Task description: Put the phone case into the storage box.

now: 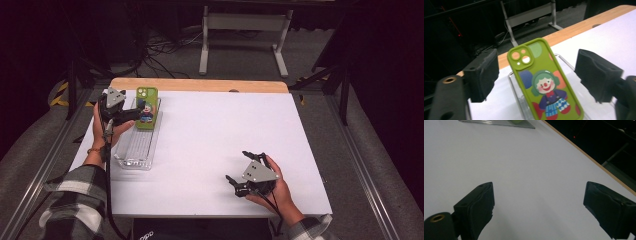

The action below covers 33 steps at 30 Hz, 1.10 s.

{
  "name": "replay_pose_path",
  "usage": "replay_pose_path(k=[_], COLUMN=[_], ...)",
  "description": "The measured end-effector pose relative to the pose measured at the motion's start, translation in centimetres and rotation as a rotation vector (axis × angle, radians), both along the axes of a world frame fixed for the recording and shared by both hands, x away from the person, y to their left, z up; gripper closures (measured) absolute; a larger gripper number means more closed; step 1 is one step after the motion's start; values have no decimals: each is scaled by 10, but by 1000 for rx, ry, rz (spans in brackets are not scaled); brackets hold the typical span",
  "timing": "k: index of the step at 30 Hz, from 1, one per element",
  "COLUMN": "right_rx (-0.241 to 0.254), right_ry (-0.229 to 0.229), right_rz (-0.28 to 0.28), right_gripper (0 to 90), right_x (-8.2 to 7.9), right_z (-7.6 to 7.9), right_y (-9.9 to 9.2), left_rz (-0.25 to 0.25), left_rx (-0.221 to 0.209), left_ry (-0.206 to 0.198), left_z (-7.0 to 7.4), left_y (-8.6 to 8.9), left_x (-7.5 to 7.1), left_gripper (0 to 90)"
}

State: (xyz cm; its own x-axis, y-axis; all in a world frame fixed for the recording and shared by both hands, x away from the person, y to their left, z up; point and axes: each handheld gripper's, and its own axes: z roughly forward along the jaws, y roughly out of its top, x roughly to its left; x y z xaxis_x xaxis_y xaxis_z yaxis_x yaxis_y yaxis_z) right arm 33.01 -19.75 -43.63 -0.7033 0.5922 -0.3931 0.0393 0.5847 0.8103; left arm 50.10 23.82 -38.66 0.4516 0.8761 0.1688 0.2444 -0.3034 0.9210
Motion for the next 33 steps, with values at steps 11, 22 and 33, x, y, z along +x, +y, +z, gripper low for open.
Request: replay_pose_path(k=[11, 22, 33], right_rx=[2, 10, 12], right_ry=[7, 7, 6], right_rz=[6, 8, 9], right_gripper=[107, 106, 106], right_x=[-1, -2, -1], right_z=[-1, 0, 0], right_y=[1, 0, 0], left_rz=[-48, -111, -136], left_rx=[-33, -62, -75], left_ry=[-21, -53, -73], left_z=[8, 14, 14], left_y=[-8, -22, -27], left_x=[-10, -26, -37], left_gripper=[102, 64, 37])
